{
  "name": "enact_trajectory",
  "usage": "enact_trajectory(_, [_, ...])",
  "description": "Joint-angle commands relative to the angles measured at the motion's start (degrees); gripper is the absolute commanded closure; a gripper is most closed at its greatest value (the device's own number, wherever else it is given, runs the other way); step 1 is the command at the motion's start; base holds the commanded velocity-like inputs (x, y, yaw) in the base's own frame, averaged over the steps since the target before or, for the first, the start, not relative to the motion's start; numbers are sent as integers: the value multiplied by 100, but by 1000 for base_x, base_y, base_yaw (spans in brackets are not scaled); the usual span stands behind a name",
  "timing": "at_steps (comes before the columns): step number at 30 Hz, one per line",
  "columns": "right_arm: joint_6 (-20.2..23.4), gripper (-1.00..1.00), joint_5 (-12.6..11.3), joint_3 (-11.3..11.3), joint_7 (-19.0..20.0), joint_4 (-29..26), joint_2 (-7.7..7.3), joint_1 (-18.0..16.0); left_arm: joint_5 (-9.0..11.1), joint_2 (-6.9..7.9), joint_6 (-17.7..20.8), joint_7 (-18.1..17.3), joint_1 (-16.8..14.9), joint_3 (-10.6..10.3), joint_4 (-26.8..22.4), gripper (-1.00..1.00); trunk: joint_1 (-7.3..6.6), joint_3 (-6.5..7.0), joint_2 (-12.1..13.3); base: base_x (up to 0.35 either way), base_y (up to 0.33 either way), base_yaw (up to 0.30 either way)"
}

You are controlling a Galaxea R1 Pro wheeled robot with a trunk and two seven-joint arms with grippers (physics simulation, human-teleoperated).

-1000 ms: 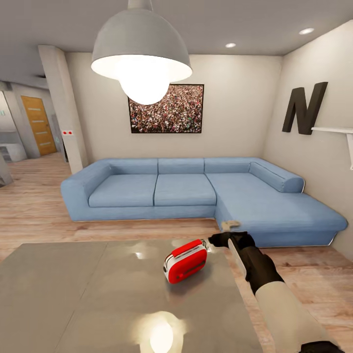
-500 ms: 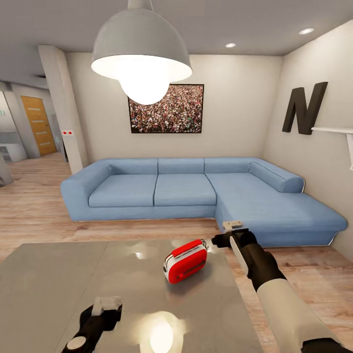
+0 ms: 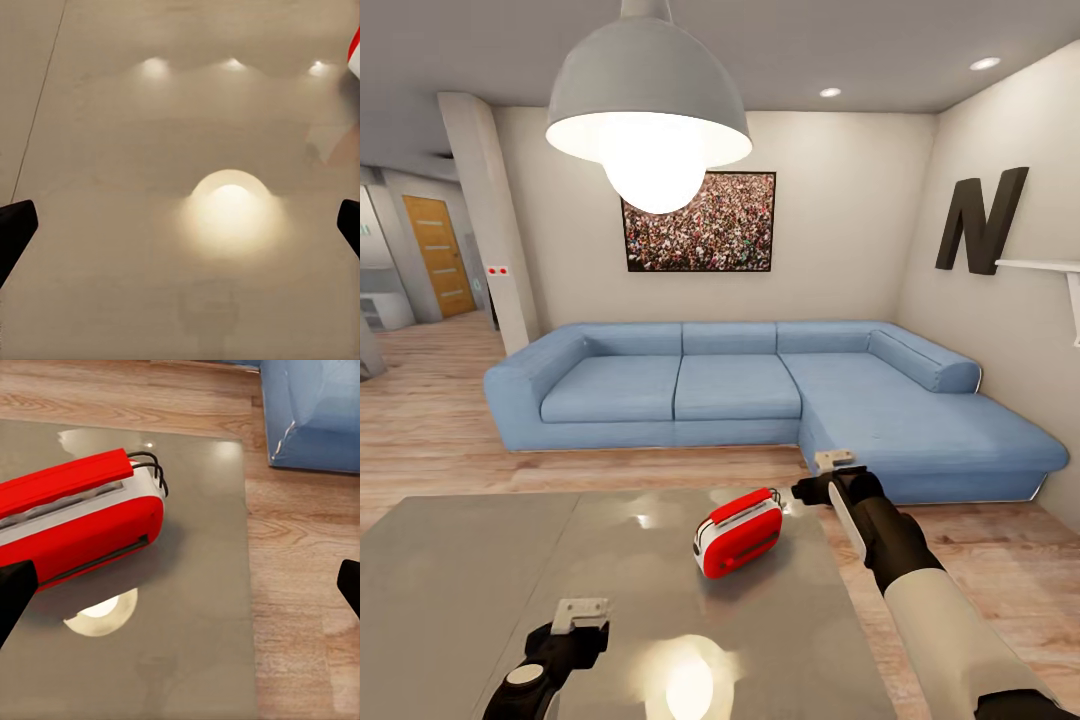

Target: Turn on the radio receiver that's on the table in the living room.

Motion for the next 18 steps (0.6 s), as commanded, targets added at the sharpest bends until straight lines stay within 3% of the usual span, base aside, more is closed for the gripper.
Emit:
enact_trajectory(1, [0,-100,-3,0,-2,4,0,1,1,0,0,0,0,0,3,-100,0,0,0,0,0,0])
enact_trajectory(8, [-35,-100,-46,1,20,39,3,0,-4,1,-123,4,0,0,19,-100,0,0,0,0,0,0])
enact_trajectory(12, [-27,-100,-83,6,98,89,28,-13,0,-5,-460,4,0,0,114,-100,0,0,0,0,0,0])
enact_trajectory(16, [19,-100,-84,9,415,424,39,-412,9,-16,-625,6,-1,-8,329,-100,0,0,0,0,0,0])
enact_trajectory(18, [14,-100,-76,9,455,1030,120,-739,10,-19,-642,6,0,-8,353,-100,0,0,0,0,0,0])
